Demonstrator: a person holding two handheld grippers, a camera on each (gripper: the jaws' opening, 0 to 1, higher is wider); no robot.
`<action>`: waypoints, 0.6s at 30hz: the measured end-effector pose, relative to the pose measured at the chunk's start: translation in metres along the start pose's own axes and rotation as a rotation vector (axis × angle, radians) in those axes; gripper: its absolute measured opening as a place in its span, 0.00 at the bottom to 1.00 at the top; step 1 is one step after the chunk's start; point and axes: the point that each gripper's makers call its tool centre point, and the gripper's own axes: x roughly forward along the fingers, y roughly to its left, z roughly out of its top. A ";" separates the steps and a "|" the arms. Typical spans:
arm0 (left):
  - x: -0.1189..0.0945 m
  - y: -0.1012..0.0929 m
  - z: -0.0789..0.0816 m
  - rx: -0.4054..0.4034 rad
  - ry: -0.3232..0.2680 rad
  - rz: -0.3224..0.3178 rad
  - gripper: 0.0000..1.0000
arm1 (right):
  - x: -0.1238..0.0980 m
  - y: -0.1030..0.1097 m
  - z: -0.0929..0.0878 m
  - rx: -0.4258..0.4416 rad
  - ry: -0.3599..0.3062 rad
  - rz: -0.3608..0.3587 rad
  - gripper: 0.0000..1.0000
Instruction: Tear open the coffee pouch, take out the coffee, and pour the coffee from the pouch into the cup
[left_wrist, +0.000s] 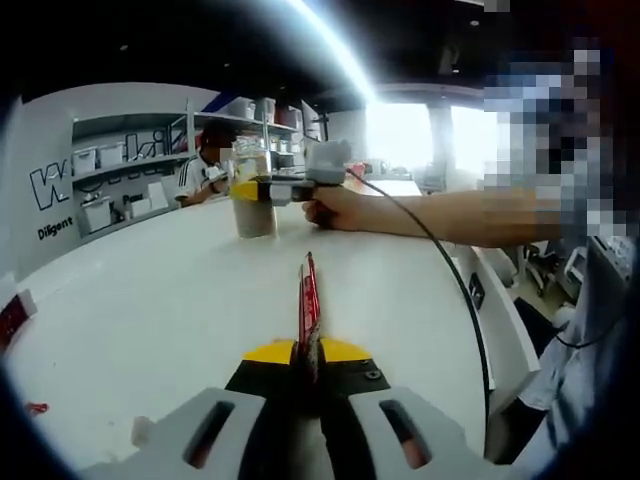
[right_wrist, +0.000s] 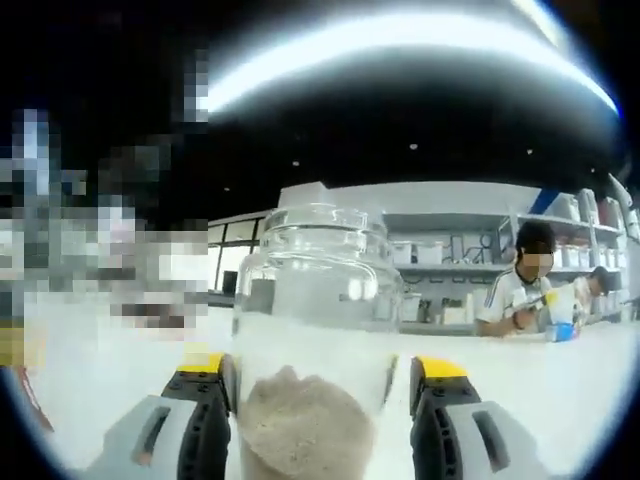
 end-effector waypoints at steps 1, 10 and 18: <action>0.000 0.000 0.000 -0.001 0.000 0.000 0.10 | 0.001 0.003 -0.002 -0.012 0.009 0.013 0.69; 0.000 0.000 0.000 -0.006 0.001 -0.001 0.10 | 0.006 0.005 -0.006 -0.022 0.021 0.051 0.67; 0.000 0.000 0.000 -0.006 0.000 -0.001 0.10 | 0.010 0.008 -0.010 -0.024 0.032 0.094 0.69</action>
